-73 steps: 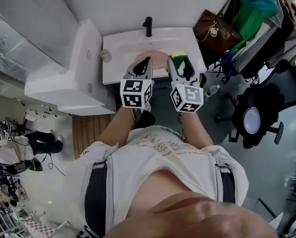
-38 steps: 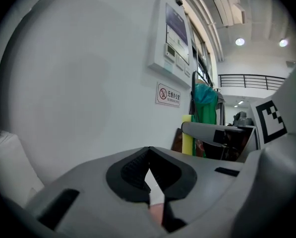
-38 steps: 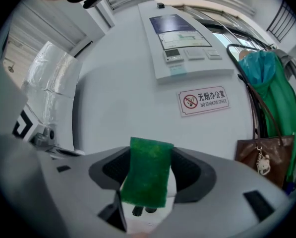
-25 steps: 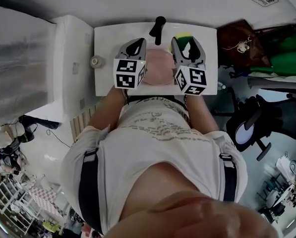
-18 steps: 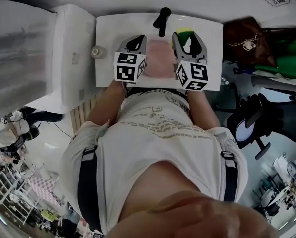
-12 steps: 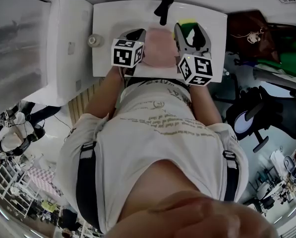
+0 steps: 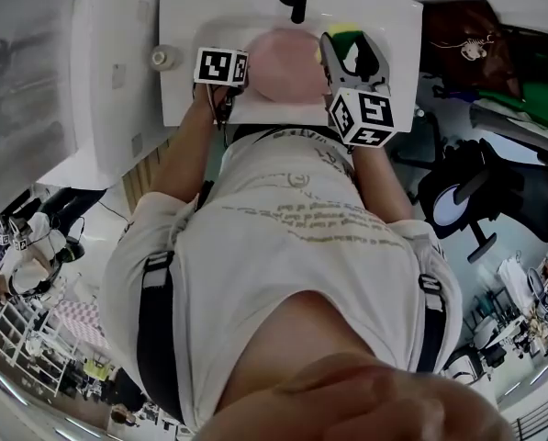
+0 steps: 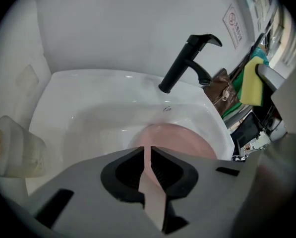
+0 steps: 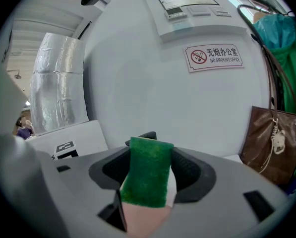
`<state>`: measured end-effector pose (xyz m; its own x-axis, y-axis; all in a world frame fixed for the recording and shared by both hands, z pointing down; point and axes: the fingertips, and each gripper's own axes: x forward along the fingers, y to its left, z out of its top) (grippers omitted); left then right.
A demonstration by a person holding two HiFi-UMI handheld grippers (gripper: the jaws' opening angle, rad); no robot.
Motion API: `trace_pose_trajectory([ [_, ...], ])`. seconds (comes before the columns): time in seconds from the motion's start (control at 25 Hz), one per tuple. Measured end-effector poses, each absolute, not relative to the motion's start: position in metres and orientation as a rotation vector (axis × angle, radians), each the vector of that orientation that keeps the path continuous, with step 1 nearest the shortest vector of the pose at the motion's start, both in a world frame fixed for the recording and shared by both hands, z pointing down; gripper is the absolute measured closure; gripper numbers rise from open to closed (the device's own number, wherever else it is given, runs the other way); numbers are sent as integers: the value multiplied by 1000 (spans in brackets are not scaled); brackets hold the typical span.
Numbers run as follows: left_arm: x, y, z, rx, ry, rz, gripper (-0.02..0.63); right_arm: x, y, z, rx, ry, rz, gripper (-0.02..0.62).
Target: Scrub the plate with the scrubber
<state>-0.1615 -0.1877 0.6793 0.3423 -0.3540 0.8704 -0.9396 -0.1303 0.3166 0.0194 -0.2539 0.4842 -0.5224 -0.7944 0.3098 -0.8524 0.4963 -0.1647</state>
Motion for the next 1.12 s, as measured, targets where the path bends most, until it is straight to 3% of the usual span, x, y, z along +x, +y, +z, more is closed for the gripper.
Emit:
trace_pose_trajectory([
  [0.08,-163,-184,688,1631,-1153,757,566,20,-252,486,1413,-2543,445,342],
  [0.16,-162,-179,697,1589,-1112,725,477,21,-252,486,1416,-2540,436,342],
  [1.12,-122,-149,779,1155,-694,475,459,76,-254,481,1627,-2440,416,342],
])
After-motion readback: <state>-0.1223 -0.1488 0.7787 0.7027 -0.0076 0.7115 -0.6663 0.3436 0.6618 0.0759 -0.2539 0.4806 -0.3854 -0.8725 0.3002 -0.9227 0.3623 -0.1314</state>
